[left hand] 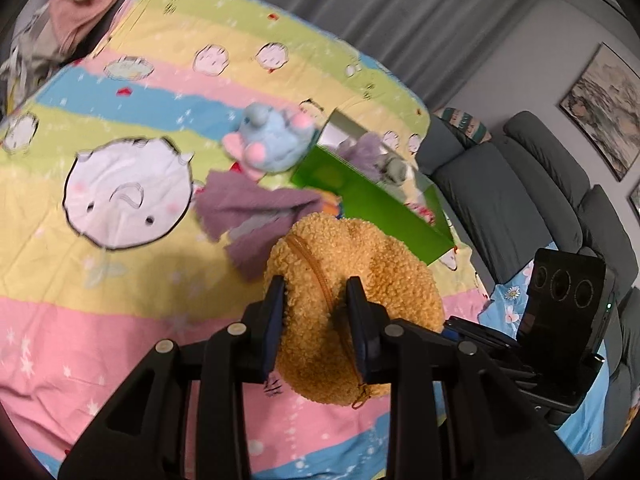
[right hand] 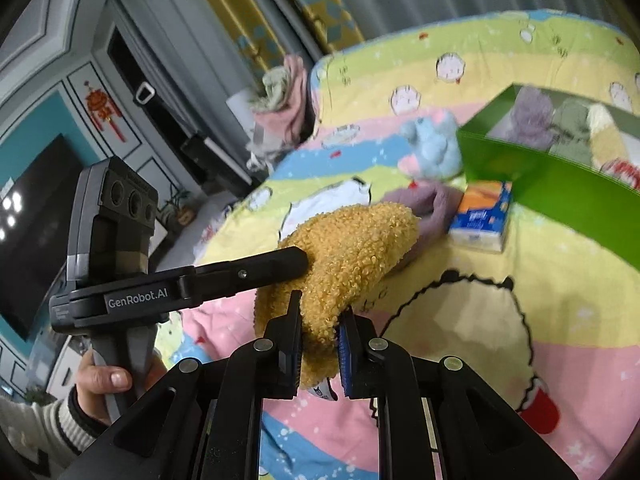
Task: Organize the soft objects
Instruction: 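Carry the orange plush into the green box and open the right gripper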
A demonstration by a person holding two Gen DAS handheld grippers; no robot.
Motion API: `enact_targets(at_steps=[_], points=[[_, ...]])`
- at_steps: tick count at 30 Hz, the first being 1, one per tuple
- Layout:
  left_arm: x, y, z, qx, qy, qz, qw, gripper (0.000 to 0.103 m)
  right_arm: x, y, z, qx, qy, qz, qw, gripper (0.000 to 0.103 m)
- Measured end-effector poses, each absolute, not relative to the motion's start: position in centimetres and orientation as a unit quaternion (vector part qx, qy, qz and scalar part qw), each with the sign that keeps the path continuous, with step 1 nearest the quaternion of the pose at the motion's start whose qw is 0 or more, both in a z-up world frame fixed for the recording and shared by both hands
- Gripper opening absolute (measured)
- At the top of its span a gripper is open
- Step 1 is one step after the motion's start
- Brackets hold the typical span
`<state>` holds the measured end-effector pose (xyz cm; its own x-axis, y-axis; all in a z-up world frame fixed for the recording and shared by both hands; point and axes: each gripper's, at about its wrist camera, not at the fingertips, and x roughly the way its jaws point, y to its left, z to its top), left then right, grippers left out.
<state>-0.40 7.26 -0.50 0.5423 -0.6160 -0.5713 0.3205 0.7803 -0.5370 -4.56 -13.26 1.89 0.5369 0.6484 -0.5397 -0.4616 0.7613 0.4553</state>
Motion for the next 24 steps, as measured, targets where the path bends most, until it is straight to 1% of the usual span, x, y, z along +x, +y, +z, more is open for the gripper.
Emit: enact_targets(at_steps=[9,14,24], points=[[0.0,3.7,0.9,-0.156,0.390,-0.284,0.862,0.027,-5.8,-16.7,2.9,0.149,0.323,0.303,0.884,0.016],[0.9,0.6,2.4,-0.121,0.382,-0.299,0.866,0.027,-6.0,-19.2,3.5,0.170,0.299,0.288,0.894,0.016],[3.9,-6.0,5.3,-0.065,0.360,-0.331,0.870,0.027,-4.1,-24.3,5.4,0.189,0.247,0.251,0.917,0.016]])
